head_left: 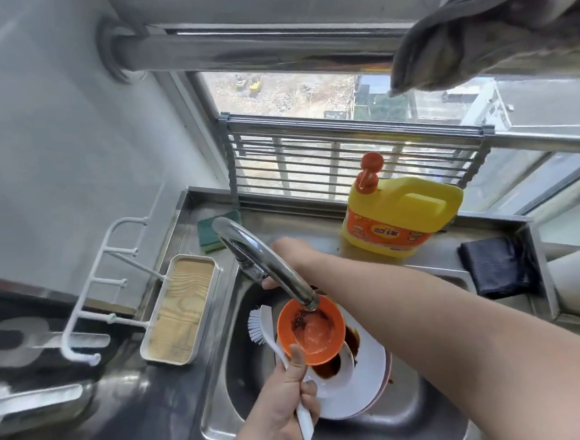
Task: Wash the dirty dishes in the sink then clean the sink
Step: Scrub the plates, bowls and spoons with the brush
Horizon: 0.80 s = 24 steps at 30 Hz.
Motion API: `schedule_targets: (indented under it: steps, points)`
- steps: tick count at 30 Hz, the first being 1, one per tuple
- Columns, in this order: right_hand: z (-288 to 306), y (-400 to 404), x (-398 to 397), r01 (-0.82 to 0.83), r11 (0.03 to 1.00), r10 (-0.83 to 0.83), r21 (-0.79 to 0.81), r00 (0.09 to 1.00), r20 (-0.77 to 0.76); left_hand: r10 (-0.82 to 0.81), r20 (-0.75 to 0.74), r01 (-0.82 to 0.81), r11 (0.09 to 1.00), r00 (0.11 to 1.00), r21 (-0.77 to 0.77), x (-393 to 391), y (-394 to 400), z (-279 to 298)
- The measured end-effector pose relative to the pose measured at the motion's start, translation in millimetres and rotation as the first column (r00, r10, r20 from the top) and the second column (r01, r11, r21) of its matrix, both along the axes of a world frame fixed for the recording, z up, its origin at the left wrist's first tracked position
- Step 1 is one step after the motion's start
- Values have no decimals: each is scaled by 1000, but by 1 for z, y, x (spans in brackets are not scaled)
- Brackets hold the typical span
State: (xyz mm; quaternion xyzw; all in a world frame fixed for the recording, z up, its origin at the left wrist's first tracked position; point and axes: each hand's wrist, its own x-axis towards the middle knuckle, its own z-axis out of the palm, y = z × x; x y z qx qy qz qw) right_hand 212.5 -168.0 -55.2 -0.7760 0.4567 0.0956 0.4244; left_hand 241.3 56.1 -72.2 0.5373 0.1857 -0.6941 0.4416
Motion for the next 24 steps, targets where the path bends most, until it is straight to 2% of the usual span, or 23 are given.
schedule_targets:
  steps: [4, 8, 14, 19, 22, 24]
  points:
    - [1, -2, 4, 47, 999, -46, 27, 999, -6, -2, -13, 2, 1000, 1000, 1, -3, -3, 1]
    - [1, -4, 4, 17, 1000, -16, 26, 999, -37, 1, -49, -1, 1000, 999, -10, -6, -6, 3]
    - [-2, -7, 7, -56, 998, 55, -24, 998, -29, 13, -22, -13, 1000, 1000, -28, -4, -7, 3]
    - [-11, -9, 5, -38, 999, 38, -13, 999, -3, -13, 8, 13, 999, 1000, -38, -9, -7, -2]
    - [-16, -10, 1, 29, 997, -30, 70, 999, 23, -26, 32, 27, 999, 999, -34, -13, -5, -1]
    - [-16, -14, -3, 70, 978, -83, 198, 995, 56, -27, 43, 28, 999, 999, -20, -12, -4, 0]
